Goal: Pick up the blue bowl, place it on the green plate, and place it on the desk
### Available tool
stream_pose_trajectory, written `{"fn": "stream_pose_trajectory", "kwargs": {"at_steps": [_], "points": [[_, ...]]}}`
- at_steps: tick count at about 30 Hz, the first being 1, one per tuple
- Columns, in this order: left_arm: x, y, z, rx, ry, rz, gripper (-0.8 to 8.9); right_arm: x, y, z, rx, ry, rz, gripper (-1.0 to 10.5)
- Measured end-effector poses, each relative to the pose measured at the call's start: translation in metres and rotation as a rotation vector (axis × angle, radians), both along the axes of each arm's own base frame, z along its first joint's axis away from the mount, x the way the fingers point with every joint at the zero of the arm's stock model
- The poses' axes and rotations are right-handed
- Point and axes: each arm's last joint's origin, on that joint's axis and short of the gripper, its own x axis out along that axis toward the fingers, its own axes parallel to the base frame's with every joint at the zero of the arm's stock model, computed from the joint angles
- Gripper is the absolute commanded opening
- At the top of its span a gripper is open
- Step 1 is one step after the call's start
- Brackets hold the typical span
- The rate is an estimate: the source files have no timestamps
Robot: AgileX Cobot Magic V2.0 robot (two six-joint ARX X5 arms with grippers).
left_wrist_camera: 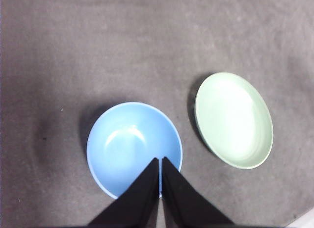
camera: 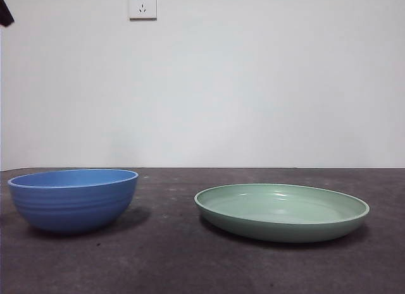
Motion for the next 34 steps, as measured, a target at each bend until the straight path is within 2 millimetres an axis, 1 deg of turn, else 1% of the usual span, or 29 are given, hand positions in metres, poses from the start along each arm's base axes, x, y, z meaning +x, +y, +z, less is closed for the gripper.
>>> {"fn": "stream_pose_trajectory", "kwargs": {"at_steps": [5,8,12,13,14,15,16,17,19,21,22,30,34], "points": [[0.006,0.0,-0.004,0.006,0.02,-0.007,0.11,0.0,0.0,0.0,-0.005,-0.007,0.003,0.1],[0.007,0.0,-0.004,0.01,0.015,-0.01,0.35,0.0,0.0,0.0,-0.012,-0.014,0.008,0.1],[0.007,0.0,-0.004,0.012,0.013,-0.013,0.38,-0.001,0.0,-0.001,-0.018,-0.01,0.011,0.1],[0.007,0.0,-0.004,0.014,0.011,-0.015,0.39,-0.001,0.0,-0.001,-0.019,-0.008,0.012,0.2],[0.007,0.0,-0.004,0.014,0.011,-0.015,0.46,-0.001,0.0,-0.001,-0.02,-0.007,0.013,0.6],[0.007,0.0,-0.004,0.015,0.011,-0.016,0.88,-0.001,0.0,-0.001,-0.024,-0.011,0.014,1.3],[0.007,0.0,-0.004,0.015,0.011,-0.016,1.58,-0.001,0.0,-0.001,-0.026,-0.014,0.015,2.1],[0.007,0.0,-0.004,0.015,0.01,-0.016,2.36,-0.001,0.0,-0.002,-0.031,-0.016,0.013,3.0],[0.007,0.0,-0.004,0.015,0.006,-0.016,4.34,-0.001,0.0,-0.002,-0.042,-0.016,-0.001,4.7],[0.008,0.0,-0.004,0.015,-0.006,-0.017,5.57,0.0,-0.001,-0.002,-0.051,-0.012,-0.014,5.7],[0.008,0.0,-0.003,0.016,-0.007,-0.017,5.77,0.0,-0.001,-0.002,-0.055,-0.012,-0.019,5.8],[0.01,-0.002,-0.002,0.015,-0.027,-0.028,5.61,0.0,-0.001,-0.002,-0.058,-0.012,-0.023,5.8],[0.015,-0.002,-0.006,0.016,-0.006,-0.028,5.61,0.0,-0.001,-0.002,-0.061,-0.015,-0.021,5.8]]}}
